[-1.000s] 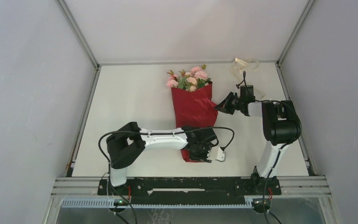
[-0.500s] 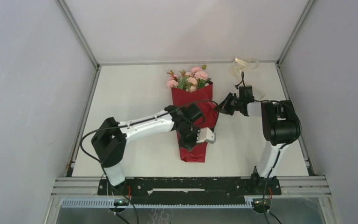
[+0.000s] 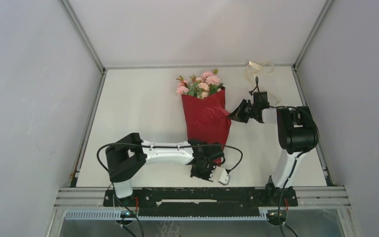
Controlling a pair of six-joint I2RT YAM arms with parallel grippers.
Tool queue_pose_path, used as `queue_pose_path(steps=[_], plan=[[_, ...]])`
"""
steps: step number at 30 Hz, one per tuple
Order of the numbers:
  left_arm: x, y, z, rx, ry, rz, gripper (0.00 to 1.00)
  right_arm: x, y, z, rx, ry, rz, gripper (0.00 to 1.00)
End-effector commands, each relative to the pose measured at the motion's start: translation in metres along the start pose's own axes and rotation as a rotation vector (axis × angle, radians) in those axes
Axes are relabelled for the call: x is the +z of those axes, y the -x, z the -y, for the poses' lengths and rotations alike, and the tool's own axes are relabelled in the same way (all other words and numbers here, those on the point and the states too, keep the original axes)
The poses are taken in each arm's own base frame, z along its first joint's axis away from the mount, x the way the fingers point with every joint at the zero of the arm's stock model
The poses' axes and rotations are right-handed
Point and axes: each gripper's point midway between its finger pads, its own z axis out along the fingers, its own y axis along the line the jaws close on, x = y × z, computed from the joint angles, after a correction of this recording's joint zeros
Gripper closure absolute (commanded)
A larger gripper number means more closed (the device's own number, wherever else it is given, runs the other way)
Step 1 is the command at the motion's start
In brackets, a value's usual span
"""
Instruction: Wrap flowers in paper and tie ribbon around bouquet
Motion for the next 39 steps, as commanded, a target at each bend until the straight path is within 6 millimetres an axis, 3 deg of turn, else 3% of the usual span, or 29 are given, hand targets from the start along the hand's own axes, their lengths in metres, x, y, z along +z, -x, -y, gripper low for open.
queue_pose_path(steps=[1,5,9,11,13,15,17,19,21,24,27,32,35,39], plan=[[0.009,-0.016,0.031,0.07,-0.071,-0.059,0.98,-0.003,0.011,-0.003,-0.041,0.004,0.043,1.0],[-0.004,-0.024,0.044,0.073,-0.104,-0.08,0.98,-0.004,0.011,-0.002,-0.046,0.0,0.043,1.0],[-0.056,0.001,0.059,0.08,-0.21,0.009,0.97,-0.003,0.012,-0.005,-0.045,0.012,0.048,1.0],[-0.086,0.025,0.053,0.076,-0.238,0.106,0.95,-0.001,0.011,-0.006,-0.045,0.019,0.045,1.0],[-0.099,0.047,0.026,0.032,-0.186,0.204,0.95,0.0,0.011,-0.006,-0.043,0.023,0.042,1.0],[-0.09,0.059,-0.026,-0.069,-0.019,0.242,0.94,0.002,0.009,-0.005,-0.041,0.024,0.036,1.0],[-0.072,0.057,-0.086,-0.173,0.212,0.212,0.91,0.002,0.008,-0.003,-0.04,0.02,0.031,1.0],[-0.051,0.048,-0.123,-0.198,0.347,0.155,0.85,0.0,0.009,-0.003,-0.044,0.012,0.035,1.0],[-0.032,0.042,-0.14,-0.195,0.406,0.117,0.83,0.0,0.009,-0.002,-0.042,0.002,0.037,1.0],[-0.003,0.037,-0.131,-0.139,0.378,0.058,0.79,-0.003,0.008,-0.002,-0.038,-0.006,0.029,0.9],[0.021,0.028,-0.11,-0.09,0.301,0.02,0.77,-0.017,0.014,-0.002,-0.068,-0.082,0.02,0.72],[0.028,0.019,-0.091,-0.157,0.164,0.067,0.77,-0.075,0.07,0.004,-0.17,-0.358,0.142,0.53],[0.029,0.019,-0.091,-0.161,0.143,0.085,0.77,-0.11,0.106,0.029,-0.222,-0.585,0.174,0.45],[0.029,0.02,-0.092,-0.177,0.125,0.102,0.77,-0.12,0.139,0.056,-0.228,-0.714,0.072,0.41]])
